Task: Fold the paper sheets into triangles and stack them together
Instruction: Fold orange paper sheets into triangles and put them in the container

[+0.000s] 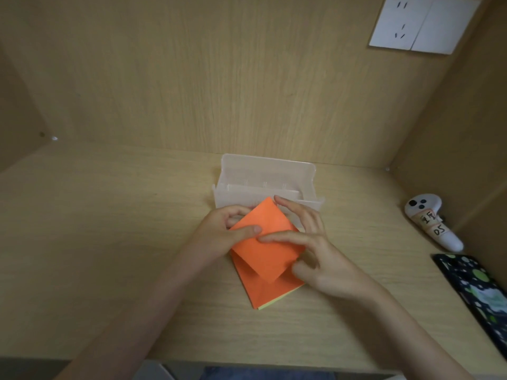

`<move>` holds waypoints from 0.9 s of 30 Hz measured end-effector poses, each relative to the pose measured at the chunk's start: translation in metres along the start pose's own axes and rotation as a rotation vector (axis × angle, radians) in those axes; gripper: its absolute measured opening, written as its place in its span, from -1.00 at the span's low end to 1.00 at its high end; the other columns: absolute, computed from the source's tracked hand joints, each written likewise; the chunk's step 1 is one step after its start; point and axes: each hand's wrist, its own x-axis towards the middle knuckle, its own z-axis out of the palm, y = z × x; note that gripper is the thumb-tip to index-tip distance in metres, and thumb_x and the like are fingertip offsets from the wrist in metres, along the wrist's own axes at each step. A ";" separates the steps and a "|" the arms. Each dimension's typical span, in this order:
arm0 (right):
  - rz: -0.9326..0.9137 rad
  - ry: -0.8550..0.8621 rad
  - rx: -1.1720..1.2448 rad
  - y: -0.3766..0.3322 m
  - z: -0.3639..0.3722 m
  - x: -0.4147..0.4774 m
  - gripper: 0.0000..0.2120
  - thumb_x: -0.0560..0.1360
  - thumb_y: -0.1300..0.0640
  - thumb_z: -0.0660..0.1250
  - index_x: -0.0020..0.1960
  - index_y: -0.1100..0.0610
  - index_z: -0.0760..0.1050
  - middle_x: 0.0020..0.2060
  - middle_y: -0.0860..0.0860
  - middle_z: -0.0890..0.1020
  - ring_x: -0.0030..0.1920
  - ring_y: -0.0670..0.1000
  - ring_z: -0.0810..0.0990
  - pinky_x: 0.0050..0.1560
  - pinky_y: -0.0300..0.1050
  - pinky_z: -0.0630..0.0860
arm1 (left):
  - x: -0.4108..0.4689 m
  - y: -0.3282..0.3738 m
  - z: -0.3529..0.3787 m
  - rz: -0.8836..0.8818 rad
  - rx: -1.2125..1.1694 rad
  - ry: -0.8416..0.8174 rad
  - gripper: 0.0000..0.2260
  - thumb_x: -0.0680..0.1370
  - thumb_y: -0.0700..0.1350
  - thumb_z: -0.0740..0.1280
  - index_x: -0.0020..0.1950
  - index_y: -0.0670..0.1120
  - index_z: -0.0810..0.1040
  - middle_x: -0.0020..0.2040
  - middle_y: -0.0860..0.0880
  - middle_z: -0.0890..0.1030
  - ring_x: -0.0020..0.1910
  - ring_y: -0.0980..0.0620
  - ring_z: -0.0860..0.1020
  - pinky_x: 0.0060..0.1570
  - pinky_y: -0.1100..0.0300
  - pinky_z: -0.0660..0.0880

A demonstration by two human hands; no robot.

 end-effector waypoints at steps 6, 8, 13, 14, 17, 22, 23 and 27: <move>-0.014 0.095 -0.062 0.011 0.006 -0.001 -0.62 0.35 0.16 0.46 0.13 -0.11 0.60 0.46 -0.12 0.21 0.44 -0.09 0.08 0.38 -0.40 -0.03 | -0.003 0.003 0.000 -0.020 -0.029 -0.032 -0.85 0.44 -0.33 0.39 -0.08 -0.11 0.57 -0.34 0.04 0.68 -0.35 0.18 0.62 -0.30 0.35 0.53; 0.015 0.098 -0.013 0.012 0.006 0.000 -0.63 0.34 0.12 0.45 0.11 -0.15 0.61 0.43 -0.21 0.25 0.43 -0.12 0.12 0.39 -0.38 0.00 | -0.005 0.004 0.000 -0.024 -0.042 -0.052 -0.85 0.45 -0.35 0.38 -0.08 -0.12 0.56 -0.35 0.04 0.67 -0.37 0.18 0.61 -0.34 0.35 0.53; 0.116 0.183 0.202 0.011 0.013 0.004 -0.85 0.42 -0.10 0.35 -0.07 -0.16 0.66 0.25 -0.26 0.49 0.34 -0.14 0.32 0.36 -0.25 0.19 | -0.010 0.009 0.004 -0.067 -0.116 -0.099 -0.91 0.50 -0.32 0.31 -0.05 -0.16 0.53 -0.36 0.03 0.67 -0.35 0.12 0.65 -0.42 0.29 0.58; 0.142 0.214 0.285 0.010 0.015 0.005 -0.90 0.43 -0.05 0.38 -0.11 -0.13 0.67 0.18 -0.22 0.55 0.29 -0.13 0.40 0.31 -0.21 0.27 | -0.011 0.011 0.005 -0.073 -0.140 -0.111 -0.93 0.52 -0.29 0.29 -0.05 -0.15 0.53 -0.34 0.02 0.68 -0.33 0.10 0.67 -0.39 0.29 0.59; 0.223 0.320 0.561 0.008 0.018 0.007 -0.97 0.38 0.17 0.46 -0.18 0.11 0.67 0.00 -0.05 0.67 0.08 -0.06 0.60 0.12 -0.14 0.43 | -0.014 0.014 0.007 -0.100 -0.201 -0.135 -0.88 0.57 -0.22 0.20 -0.05 -0.14 0.53 -0.29 -0.01 0.69 -0.28 0.05 0.68 -0.34 0.28 0.60; 0.331 0.382 0.696 0.006 0.018 0.011 -0.90 0.26 0.13 0.53 -0.28 0.07 0.62 -0.32 0.00 0.65 -0.36 -0.06 0.53 -0.26 -0.22 0.45 | -0.020 0.016 0.010 -0.131 -0.258 -0.124 -0.80 0.62 -0.16 0.12 0.01 -0.12 0.53 -0.21 -0.02 0.68 -0.27 0.02 0.68 -0.30 0.22 0.62; 0.345 0.389 0.718 0.006 0.019 0.011 -0.91 0.25 0.11 0.51 -0.29 0.06 0.62 -0.35 -0.01 0.64 -0.41 -0.06 0.50 -0.32 -0.24 0.43 | -0.021 0.017 0.011 -0.132 -0.269 -0.103 -0.79 0.62 -0.12 0.12 0.03 -0.13 0.54 -0.19 -0.05 0.68 -0.26 0.00 0.69 -0.30 0.21 0.62; 0.341 0.386 0.796 0.007 0.021 0.012 -0.88 0.25 0.17 0.52 -0.25 0.06 0.62 -0.29 0.00 0.66 -0.36 0.01 0.50 -0.39 -0.24 0.44 | -0.023 0.018 0.013 -0.110 -0.257 -0.047 -0.83 0.53 -0.07 0.26 0.00 -0.12 0.58 -0.20 -0.05 0.69 -0.24 -0.02 0.69 -0.32 0.20 0.62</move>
